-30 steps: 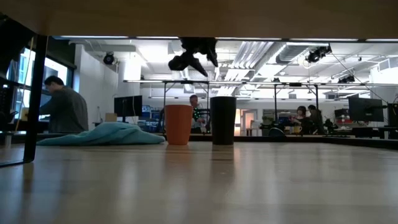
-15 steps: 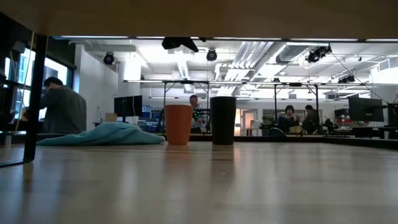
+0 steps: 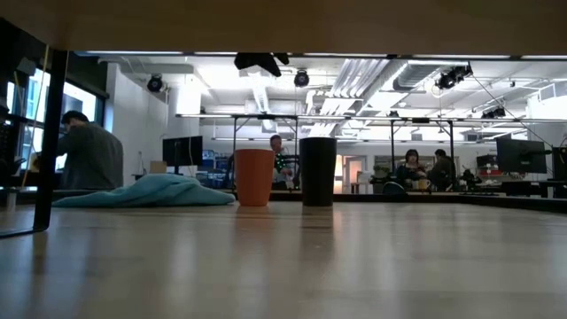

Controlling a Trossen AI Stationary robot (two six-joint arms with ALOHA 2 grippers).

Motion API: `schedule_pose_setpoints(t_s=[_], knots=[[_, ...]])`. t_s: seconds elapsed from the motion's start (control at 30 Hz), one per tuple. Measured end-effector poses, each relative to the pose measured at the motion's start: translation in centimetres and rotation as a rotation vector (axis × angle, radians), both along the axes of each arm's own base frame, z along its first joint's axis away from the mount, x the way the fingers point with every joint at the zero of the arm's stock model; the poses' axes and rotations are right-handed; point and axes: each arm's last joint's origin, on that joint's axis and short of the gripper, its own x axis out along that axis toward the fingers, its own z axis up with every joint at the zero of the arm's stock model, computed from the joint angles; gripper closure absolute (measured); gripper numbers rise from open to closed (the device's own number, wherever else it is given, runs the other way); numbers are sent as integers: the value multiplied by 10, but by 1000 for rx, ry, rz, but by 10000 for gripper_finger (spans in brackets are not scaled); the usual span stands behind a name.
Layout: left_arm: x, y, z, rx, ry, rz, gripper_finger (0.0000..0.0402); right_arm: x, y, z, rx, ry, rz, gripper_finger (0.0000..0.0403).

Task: Stack small to large cups/mugs on shelf
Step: Put the black cup on the shelf

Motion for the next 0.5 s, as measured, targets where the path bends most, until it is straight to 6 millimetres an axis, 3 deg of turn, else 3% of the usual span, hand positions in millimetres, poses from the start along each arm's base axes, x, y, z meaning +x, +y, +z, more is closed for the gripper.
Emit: schedule_pose_setpoints(t_s=[0.2,0.5], knots=[[1,1,3,90,-17,-97,231,3,-39,-19,166,-137,11,289],[-3,20,7,159,-70,-45,231,25,-87,-65,446,-120,65,289]])
